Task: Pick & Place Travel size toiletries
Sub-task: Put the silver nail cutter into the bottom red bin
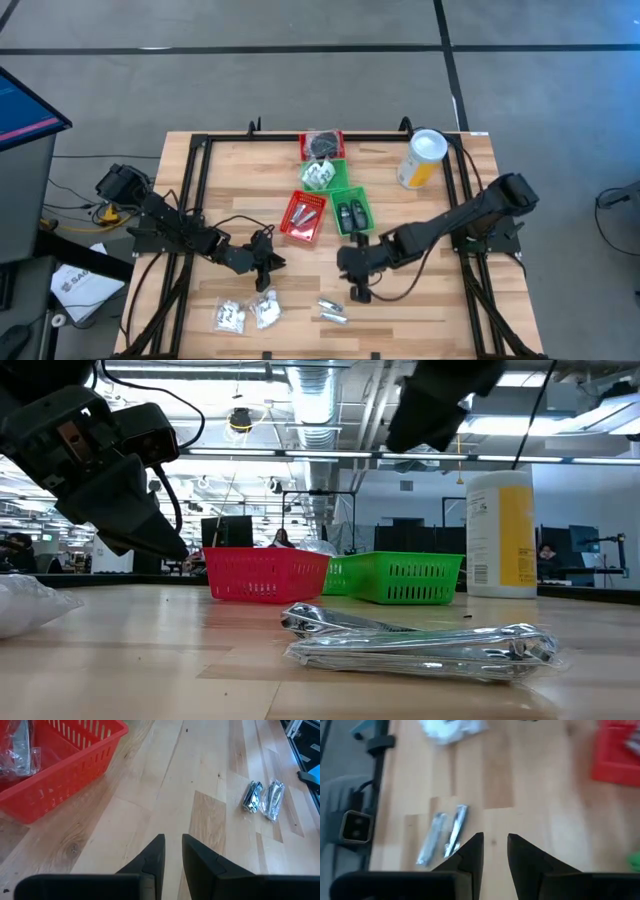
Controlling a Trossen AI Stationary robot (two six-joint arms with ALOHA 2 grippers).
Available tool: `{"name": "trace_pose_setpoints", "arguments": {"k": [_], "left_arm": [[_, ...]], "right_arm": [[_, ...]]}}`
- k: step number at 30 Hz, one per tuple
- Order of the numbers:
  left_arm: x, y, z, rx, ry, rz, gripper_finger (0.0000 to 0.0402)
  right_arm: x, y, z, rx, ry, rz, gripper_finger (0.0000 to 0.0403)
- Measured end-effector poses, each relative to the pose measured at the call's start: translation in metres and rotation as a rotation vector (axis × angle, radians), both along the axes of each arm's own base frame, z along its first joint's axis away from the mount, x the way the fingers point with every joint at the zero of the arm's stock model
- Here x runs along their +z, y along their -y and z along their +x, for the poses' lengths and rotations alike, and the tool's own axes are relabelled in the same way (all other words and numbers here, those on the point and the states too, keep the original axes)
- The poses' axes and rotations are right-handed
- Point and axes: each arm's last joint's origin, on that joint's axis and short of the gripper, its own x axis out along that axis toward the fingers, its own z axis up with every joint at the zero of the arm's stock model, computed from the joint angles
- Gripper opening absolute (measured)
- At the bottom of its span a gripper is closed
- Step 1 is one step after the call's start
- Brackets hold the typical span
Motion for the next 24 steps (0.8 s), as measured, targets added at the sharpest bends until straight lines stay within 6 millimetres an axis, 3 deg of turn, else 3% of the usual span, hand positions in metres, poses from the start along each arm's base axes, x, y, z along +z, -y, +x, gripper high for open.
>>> {"name": "trace_pose_setpoints", "arguments": {"k": [13,24], "left_arm": [[0.002,0.001,0.001,0.003,0.022,-0.015,0.0058],[0.004,0.001,0.003,0.014,0.051,-0.05,0.0058]], "right_arm": [[-0.064,-0.036,0.021,0.022,-0.048,0.028,0.0079],[-0.087,-0.05,0.035,0.046,-0.08,0.066,0.0079]]}}
